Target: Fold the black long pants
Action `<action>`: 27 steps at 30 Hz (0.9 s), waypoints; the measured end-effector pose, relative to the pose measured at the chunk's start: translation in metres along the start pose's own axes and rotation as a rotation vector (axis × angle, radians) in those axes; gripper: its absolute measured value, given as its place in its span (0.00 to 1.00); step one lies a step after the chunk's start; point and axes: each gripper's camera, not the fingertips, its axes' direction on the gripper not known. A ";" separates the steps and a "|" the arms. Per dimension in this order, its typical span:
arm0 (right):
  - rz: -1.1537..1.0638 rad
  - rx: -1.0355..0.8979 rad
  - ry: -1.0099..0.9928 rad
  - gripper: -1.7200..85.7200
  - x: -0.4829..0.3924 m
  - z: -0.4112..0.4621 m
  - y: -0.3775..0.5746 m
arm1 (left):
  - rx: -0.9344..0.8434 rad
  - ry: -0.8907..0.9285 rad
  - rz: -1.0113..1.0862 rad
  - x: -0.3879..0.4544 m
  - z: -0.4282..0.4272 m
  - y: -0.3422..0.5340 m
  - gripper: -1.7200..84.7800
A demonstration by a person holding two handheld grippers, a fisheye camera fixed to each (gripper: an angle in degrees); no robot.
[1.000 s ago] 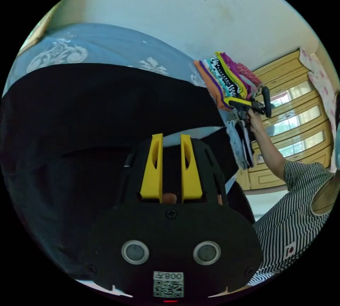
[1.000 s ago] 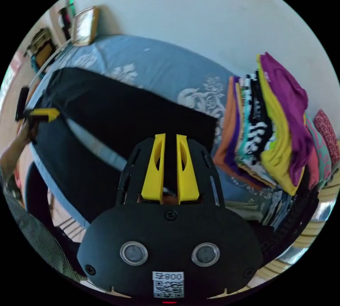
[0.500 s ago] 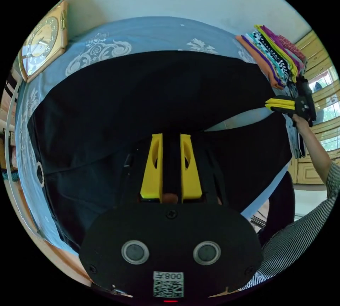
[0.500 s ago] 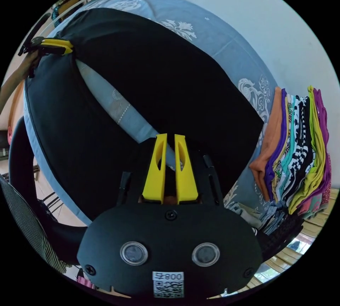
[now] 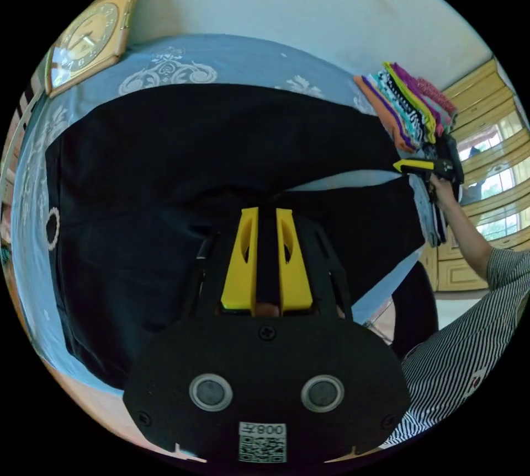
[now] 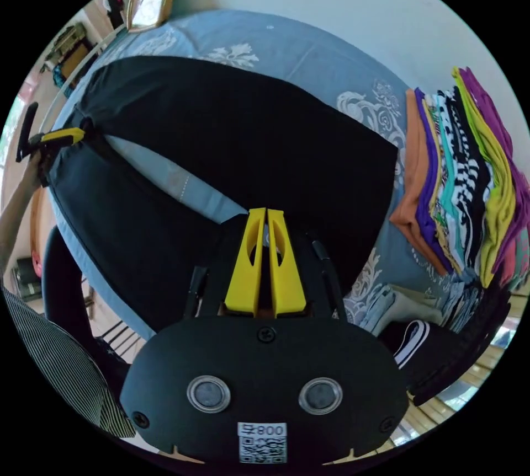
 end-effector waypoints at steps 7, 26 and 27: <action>-0.197 0.064 -0.254 0.04 -0.059 -0.032 0.056 | -0.102 0.057 -0.037 -0.011 0.002 0.066 0.07; -0.030 -0.093 -0.175 0.03 -0.031 -0.008 0.161 | -0.114 0.068 -0.054 -0.039 0.026 0.130 0.05; 0.062 -0.095 -0.113 0.04 -0.008 -0.013 0.177 | -0.128 0.060 -0.056 -0.042 0.030 0.132 0.06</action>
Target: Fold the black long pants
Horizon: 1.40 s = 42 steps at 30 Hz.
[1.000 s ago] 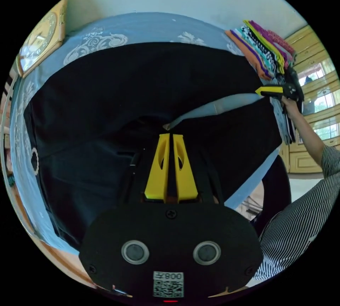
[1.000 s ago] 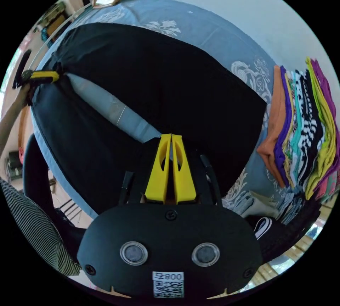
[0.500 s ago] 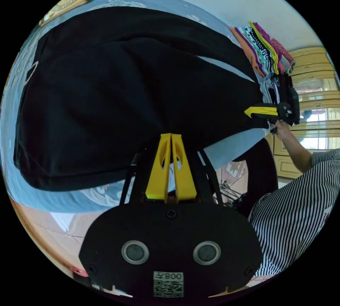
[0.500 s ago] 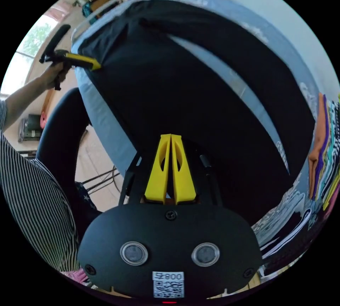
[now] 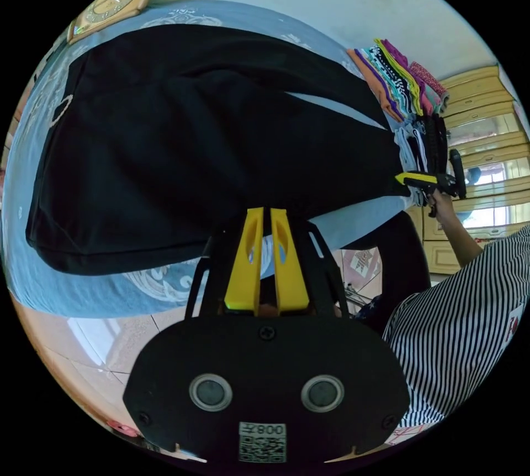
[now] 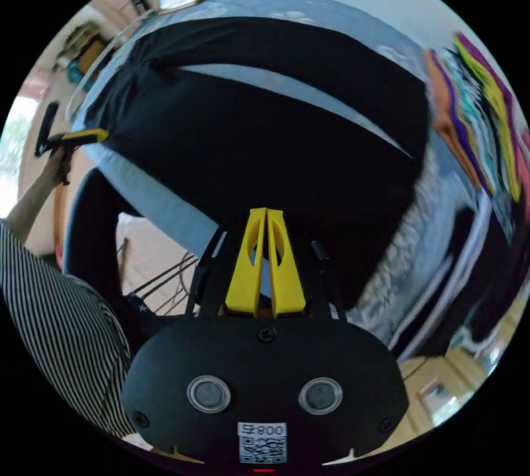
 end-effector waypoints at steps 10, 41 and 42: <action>0.549 -0.039 0.008 0.11 0.124 0.017 0.096 | -0.071 -0.103 0.030 -0.025 0.037 0.003 0.04; -0.095 0.227 -0.215 0.02 -0.065 -0.034 -0.197 | 0.222 -0.084 -0.066 -0.179 0.131 -0.100 0.03; -0.149 0.234 -0.216 0.02 -0.089 -0.032 -0.226 | 0.159 -0.077 -0.075 -0.187 0.150 -0.105 0.03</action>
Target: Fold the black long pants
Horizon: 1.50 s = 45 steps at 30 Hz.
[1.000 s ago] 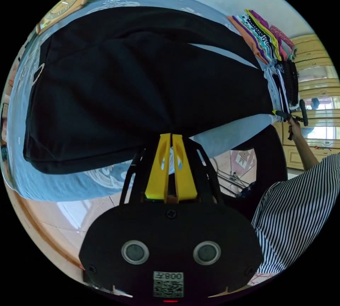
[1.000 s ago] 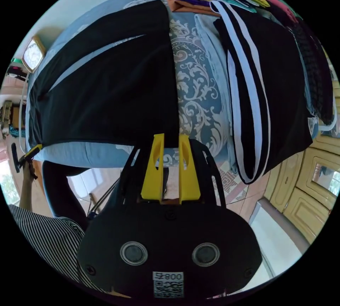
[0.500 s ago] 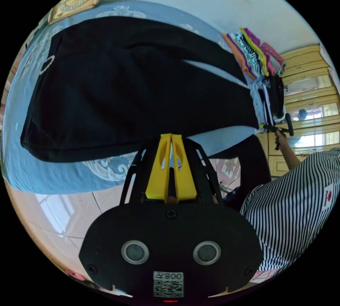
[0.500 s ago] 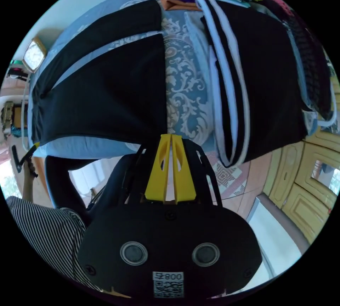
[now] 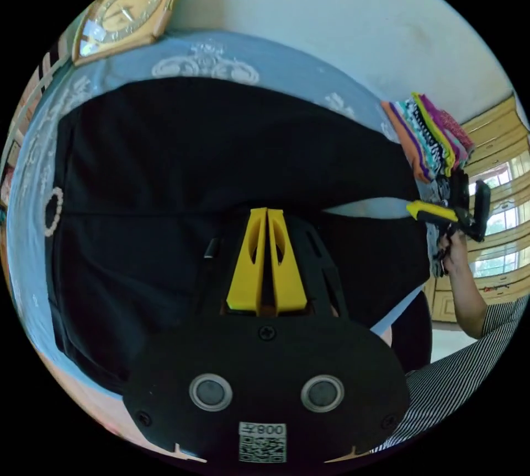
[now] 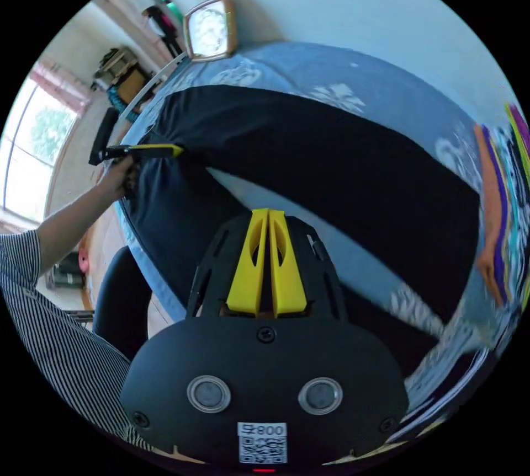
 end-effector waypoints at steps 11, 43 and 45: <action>-0.275 -0.035 -0.142 0.02 -0.158 0.090 -0.154 | 0.034 0.041 0.113 -0.042 0.040 0.042 0.04; -0.357 0.108 0.193 0.02 -0.321 0.105 -0.417 | 0.491 0.039 -0.291 -0.310 0.058 0.066 0.05; -0.306 -0.002 0.272 0.02 -0.324 0.131 -0.431 | 0.396 -0.030 -0.357 -0.314 0.074 0.068 0.05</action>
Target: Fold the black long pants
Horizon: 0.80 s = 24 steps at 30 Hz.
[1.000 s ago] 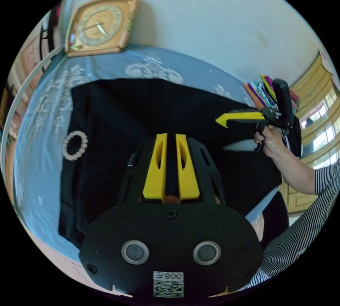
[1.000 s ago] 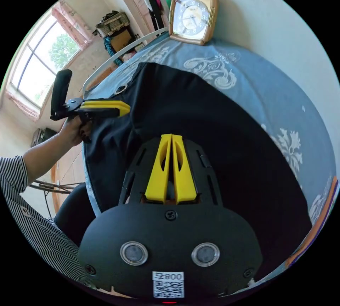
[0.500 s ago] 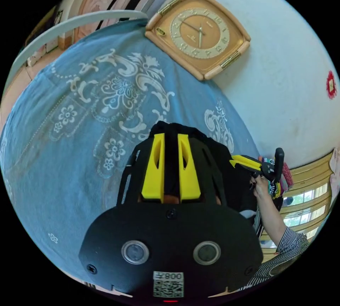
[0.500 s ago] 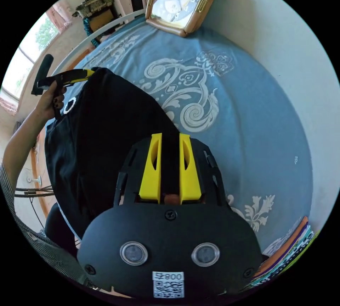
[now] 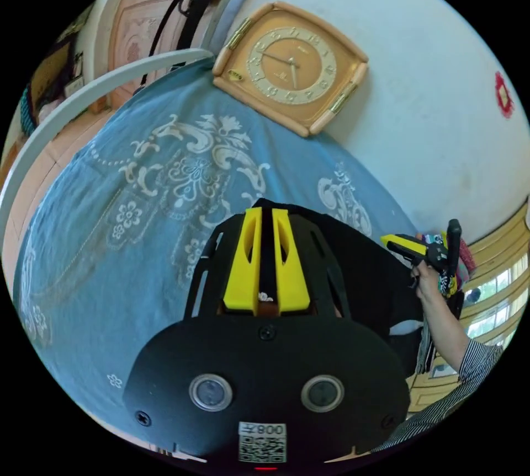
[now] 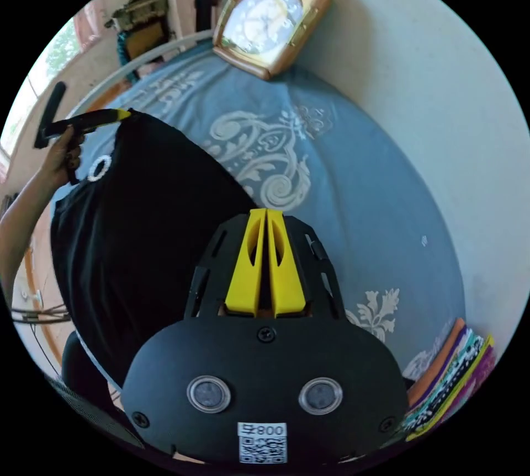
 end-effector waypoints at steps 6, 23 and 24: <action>-0.015 0.105 -0.075 0.02 -0.025 -0.037 0.021 | 0.082 0.172 0.059 -0.004 -0.029 0.052 0.06; -0.185 -0.038 -0.384 0.02 -0.163 -0.037 0.071 | -0.211 -0.155 0.181 0.024 -0.056 0.193 0.02; -0.188 -0.108 -0.389 0.02 -0.171 -0.021 0.074 | -0.169 -0.146 0.151 0.022 -0.063 0.200 0.02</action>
